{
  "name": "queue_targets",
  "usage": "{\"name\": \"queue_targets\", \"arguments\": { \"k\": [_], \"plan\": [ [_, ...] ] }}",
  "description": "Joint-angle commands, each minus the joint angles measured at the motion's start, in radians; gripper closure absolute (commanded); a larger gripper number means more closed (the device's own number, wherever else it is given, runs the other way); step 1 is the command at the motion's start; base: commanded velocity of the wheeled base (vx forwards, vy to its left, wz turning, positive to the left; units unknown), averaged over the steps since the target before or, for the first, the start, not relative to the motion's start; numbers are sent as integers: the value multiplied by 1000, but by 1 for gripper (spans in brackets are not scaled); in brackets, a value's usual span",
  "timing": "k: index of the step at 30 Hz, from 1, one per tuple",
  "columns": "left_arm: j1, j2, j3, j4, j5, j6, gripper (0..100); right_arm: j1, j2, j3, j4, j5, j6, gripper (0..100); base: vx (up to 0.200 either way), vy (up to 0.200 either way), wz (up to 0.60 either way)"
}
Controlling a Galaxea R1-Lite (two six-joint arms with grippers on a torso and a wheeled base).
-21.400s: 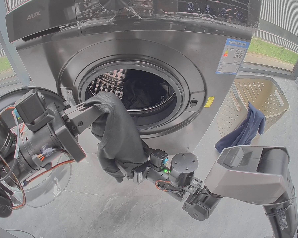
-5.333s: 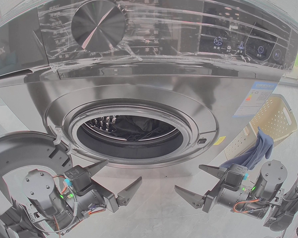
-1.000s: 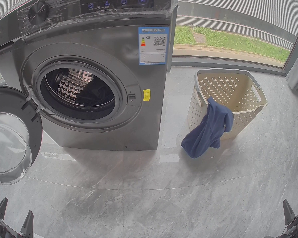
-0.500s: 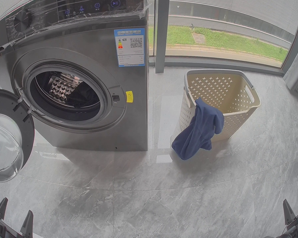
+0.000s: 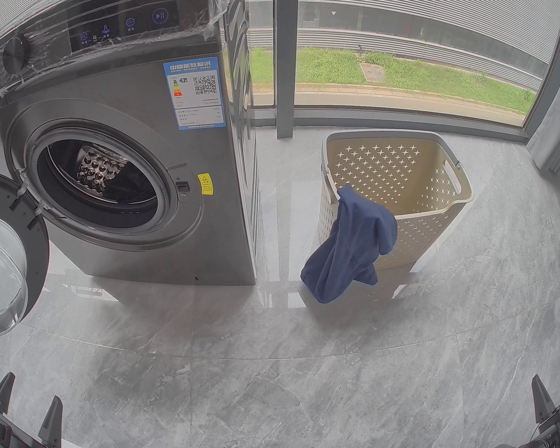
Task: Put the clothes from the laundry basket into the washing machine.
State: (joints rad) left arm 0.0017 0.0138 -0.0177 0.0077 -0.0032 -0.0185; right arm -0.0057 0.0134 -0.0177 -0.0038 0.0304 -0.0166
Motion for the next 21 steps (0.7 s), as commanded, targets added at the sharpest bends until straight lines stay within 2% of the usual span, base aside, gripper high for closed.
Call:
{"name": "queue_targets", "arguments": {
  "k": [1, 14, 21],
  "plan": [
    [0, -12, 15, 0, 0, 0, 0, 0, -6, 18, -2, 2, -2, 0, 0, -200, 0],
    [0, -12, 15, 0, 0, 0, 0, 0, -6, 18, -2, 2, -2, 0, 0, -200, 0],
    [0, -12, 15, 0, 0, -1, 0, 0, -6, 18, -2, 0, 0, 0, 0, 0, 0]
  ]
}}
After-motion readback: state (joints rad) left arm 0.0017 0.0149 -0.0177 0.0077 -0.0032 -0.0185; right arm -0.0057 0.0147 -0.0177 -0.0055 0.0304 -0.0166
